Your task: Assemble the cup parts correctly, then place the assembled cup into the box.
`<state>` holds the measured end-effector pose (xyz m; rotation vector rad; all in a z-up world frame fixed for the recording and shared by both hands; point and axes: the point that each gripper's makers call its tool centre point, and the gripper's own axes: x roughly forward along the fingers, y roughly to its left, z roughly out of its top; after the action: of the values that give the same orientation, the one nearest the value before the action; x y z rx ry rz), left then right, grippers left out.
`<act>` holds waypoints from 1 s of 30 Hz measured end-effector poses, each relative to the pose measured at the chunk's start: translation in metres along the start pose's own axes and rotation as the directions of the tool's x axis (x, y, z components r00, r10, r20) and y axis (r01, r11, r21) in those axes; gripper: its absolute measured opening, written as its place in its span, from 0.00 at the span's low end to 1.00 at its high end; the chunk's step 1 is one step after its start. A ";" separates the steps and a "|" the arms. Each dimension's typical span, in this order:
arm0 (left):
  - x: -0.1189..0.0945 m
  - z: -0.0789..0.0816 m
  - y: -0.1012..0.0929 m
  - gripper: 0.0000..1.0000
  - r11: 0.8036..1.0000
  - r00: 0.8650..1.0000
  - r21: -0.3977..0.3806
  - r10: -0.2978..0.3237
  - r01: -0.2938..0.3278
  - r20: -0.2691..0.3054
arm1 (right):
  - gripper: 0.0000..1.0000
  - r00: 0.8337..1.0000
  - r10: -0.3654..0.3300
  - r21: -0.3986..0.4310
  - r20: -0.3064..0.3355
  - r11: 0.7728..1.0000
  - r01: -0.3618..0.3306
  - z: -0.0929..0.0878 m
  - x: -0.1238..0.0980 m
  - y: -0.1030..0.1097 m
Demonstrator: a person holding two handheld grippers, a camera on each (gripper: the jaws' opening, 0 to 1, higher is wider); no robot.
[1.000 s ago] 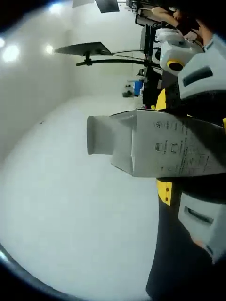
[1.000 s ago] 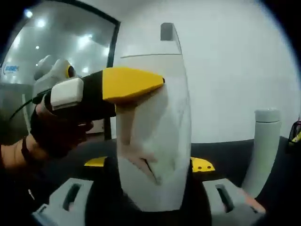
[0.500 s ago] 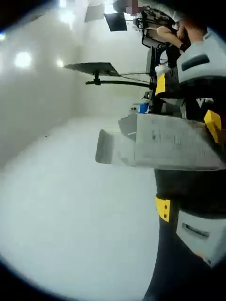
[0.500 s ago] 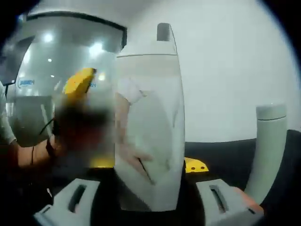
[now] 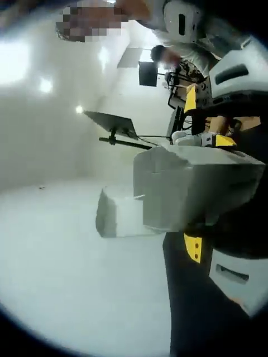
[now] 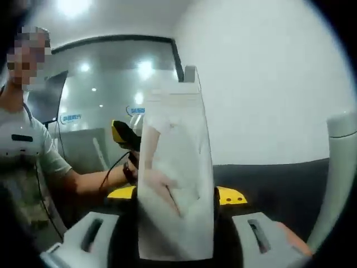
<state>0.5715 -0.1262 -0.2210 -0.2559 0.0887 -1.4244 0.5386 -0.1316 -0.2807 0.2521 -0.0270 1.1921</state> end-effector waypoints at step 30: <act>0.009 0.009 0.020 0.49 0.947 0.993 0.298 0.116 -0.120 0.030 | 0.50 0.983 -0.114 -0.150 -0.142 0.984 0.092 -0.006 -0.026 -0.033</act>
<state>0.5943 -0.1313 -0.2165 -0.0071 -0.1204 -1.2964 0.5588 -0.1657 -0.2962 0.0361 0.0321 1.0977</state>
